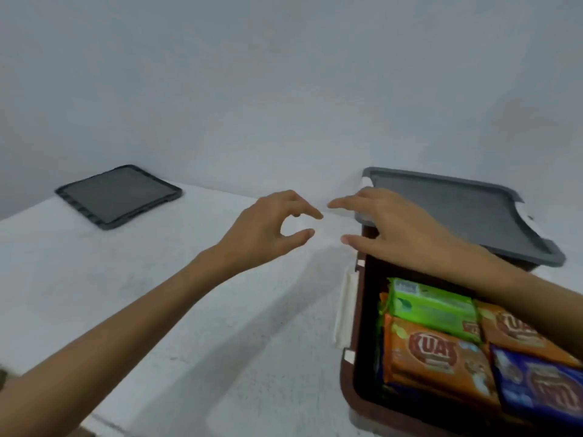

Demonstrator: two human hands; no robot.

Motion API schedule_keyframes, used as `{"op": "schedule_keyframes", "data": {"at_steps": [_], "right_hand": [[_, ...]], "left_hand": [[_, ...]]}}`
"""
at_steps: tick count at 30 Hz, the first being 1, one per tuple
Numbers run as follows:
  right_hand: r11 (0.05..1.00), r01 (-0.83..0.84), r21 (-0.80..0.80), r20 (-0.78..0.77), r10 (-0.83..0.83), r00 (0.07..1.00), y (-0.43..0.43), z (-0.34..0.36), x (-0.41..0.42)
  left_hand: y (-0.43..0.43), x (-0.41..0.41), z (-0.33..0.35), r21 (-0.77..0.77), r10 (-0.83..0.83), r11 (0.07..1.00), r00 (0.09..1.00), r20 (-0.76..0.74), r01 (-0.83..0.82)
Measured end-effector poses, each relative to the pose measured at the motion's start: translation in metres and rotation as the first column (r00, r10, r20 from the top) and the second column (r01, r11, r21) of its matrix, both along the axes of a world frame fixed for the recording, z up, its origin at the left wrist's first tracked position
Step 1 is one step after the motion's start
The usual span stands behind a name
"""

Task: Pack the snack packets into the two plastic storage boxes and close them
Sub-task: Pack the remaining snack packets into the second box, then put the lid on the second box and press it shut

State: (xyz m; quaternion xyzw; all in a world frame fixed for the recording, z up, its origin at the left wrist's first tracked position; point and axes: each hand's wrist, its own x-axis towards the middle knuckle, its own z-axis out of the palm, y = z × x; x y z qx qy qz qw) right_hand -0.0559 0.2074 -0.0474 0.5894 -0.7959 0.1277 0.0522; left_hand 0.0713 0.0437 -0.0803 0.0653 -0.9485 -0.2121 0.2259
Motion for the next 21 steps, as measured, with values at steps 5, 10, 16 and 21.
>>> {"op": "schedule_keyframes", "data": {"at_steps": [5,10,16,21], "right_hand": [[0.992,-0.111,-0.059,-0.01,0.11,0.994,-0.114,0.002,0.017],[0.978,-0.197,-0.061,-0.022,0.196,0.98,-0.236,-0.003,0.046],[0.962,-0.271,-0.016,0.032,0.271,0.962,-0.378,-0.034,0.081],[0.967,-0.247,0.062,0.12,0.238,0.964,-0.464,-0.084,0.098]], "left_hand": [[-0.098,0.05,0.003,0.039,0.312,0.95,0.95,-0.017,-0.311],[-0.199,0.105,0.004,0.126,0.528,0.84,0.849,0.031,-0.527],[-0.303,0.156,-0.012,0.275,0.672,0.686,0.731,0.115,-0.674],[-0.363,0.168,-0.06,0.269,0.701,0.61,0.666,0.254,-0.745]]}}
